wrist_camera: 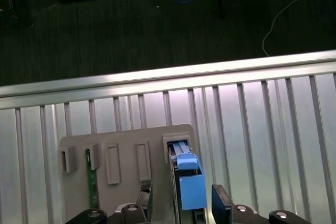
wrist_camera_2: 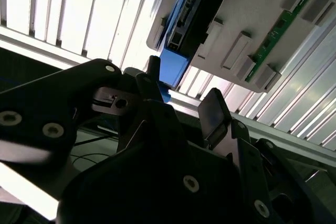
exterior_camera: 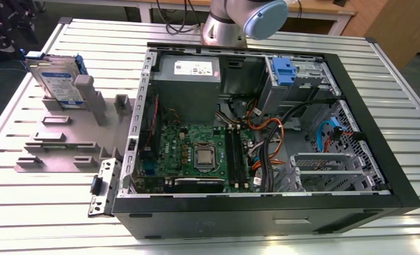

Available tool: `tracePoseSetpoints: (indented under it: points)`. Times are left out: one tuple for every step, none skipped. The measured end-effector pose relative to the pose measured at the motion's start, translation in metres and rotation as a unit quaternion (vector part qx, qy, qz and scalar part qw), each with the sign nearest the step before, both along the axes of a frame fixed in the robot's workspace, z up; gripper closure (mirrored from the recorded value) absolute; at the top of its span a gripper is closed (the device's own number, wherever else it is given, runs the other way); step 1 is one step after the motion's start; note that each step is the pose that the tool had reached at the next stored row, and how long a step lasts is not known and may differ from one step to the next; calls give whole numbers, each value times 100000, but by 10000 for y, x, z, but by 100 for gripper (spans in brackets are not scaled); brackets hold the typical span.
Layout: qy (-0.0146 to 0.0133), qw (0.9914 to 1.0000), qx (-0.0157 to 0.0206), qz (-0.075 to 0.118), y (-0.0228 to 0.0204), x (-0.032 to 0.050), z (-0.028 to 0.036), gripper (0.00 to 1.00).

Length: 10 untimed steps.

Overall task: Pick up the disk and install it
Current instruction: 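Pick up the disk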

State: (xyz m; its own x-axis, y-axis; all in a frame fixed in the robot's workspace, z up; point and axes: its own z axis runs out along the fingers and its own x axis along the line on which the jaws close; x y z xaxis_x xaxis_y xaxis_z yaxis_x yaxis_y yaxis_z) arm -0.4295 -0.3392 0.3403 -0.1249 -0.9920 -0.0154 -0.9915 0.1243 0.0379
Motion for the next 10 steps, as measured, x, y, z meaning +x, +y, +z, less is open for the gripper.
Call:
tracePoseSetpoints:
  points:
    - [-2, 100000, -2, 35, 0, 2, -3, 44]
    - [-1, 100000, -1, 48, 0, 2, -5, 44]
    - [2, 100000, -3, 55, -1, 2, -5, 44]
    - [-4, 100000, -2, 56, 0, 2, -7, 44]
    - [-4, 100000, 1, 55, 0, 2, -8, 44]
    - [-3, 100000, -2, 56, 0, 2, -8, 44]
    - [-6, 100000, 1, 55, 0, 2, -8, 44]
    - [-6, 100000, 2, 55, 0, 2, -9, 44]
    - [-10, 100000, 2, 56, 0, 2, -10, 44]
    - [-13, 100000, 2, 54, 0, 3, -12, 44]
